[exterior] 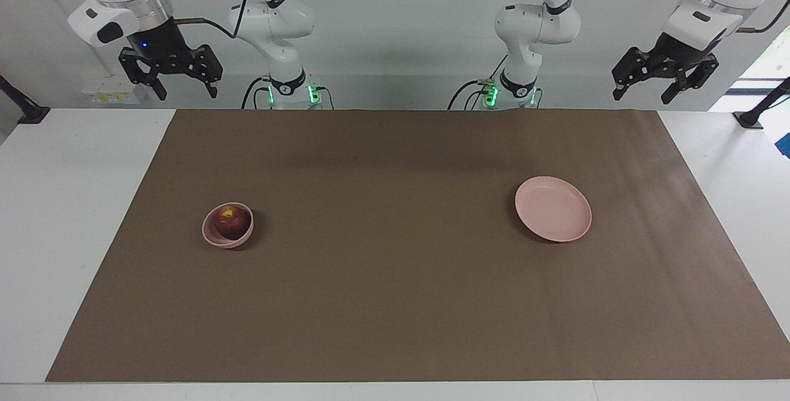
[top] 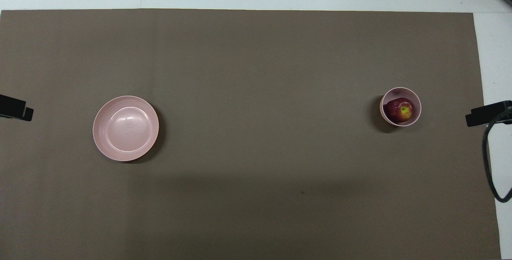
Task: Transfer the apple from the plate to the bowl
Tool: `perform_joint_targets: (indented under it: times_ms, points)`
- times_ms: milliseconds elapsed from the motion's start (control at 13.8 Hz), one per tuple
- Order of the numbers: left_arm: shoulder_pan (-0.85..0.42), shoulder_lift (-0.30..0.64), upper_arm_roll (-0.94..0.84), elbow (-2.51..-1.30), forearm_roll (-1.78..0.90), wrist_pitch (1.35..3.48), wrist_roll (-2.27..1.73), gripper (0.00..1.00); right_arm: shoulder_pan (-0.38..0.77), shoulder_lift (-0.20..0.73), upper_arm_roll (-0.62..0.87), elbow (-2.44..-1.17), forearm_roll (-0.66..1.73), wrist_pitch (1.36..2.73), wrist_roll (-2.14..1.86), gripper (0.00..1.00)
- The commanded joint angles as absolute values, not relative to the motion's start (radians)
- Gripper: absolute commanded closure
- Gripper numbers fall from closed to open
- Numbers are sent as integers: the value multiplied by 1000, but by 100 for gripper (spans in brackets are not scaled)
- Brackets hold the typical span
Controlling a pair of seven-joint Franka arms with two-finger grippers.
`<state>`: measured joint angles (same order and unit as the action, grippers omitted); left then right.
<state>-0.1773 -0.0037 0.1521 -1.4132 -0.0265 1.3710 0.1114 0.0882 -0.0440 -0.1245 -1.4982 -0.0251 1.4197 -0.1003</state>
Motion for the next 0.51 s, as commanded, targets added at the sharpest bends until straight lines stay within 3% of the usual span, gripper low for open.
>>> perform_joint_targets:
  times_ms: [0,435]
  points:
    - [-181,-28,158,-1439,-35,1364,101,0,78,-69,-120,-1529,-20,1431,-120,0]
    - [-181,-28,158,-1439,-35,1364,101,0,80,-74,-118,-1534,5,1416,-120,0]
